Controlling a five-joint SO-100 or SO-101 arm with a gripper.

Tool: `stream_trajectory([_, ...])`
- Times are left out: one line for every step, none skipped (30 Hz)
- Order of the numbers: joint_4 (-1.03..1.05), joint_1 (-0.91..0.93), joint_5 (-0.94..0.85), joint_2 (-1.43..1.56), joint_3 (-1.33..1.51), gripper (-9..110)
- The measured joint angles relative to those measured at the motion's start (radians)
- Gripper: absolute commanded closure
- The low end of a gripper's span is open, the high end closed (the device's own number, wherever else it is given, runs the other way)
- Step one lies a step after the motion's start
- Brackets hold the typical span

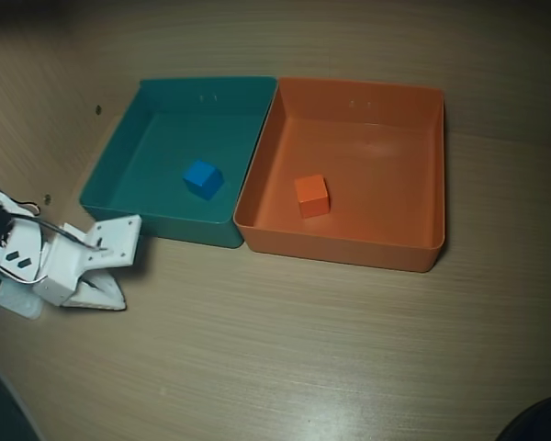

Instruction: Grasp a cube and put it in the box.

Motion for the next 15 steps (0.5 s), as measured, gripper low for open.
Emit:
stream_trajectory([0.061,-0.008,0.000,0.020,0.000,106])
stream_trajectory([0.126,-0.011,0.000,0.057,0.000,106])
stream_trajectory([0.189,-0.011,0.000,0.106,0.000,106])
stream_trajectory([0.249,-0.008,0.000,0.147,0.000,106])
stream_trajectory([0.279,-0.005,0.012,0.156,0.000,106])
stream_trajectory([0.291,-0.011,0.015,0.164,0.000,106])
stream_trajectory([0.293,-0.014,0.025,0.166,0.000,106])
stream_trajectory([0.293,-0.014,0.040,0.166,0.000,106])
stream_trajectory([0.295,-0.011,0.057,0.166,0.000,106])
stream_trajectory([0.299,-0.003,0.075,0.166,0.000,106])
stream_trajectory([0.305,-0.002,0.101,0.166,0.000,106])
stream_trajectory([0.311,0.000,0.124,0.166,0.000,106])
stream_trajectory([0.318,0.000,0.150,0.166,0.000,106])
stream_trajectory([0.324,0.000,0.179,0.166,0.000,106])
stream_trajectory([0.331,0.000,0.206,0.166,0.000,106])
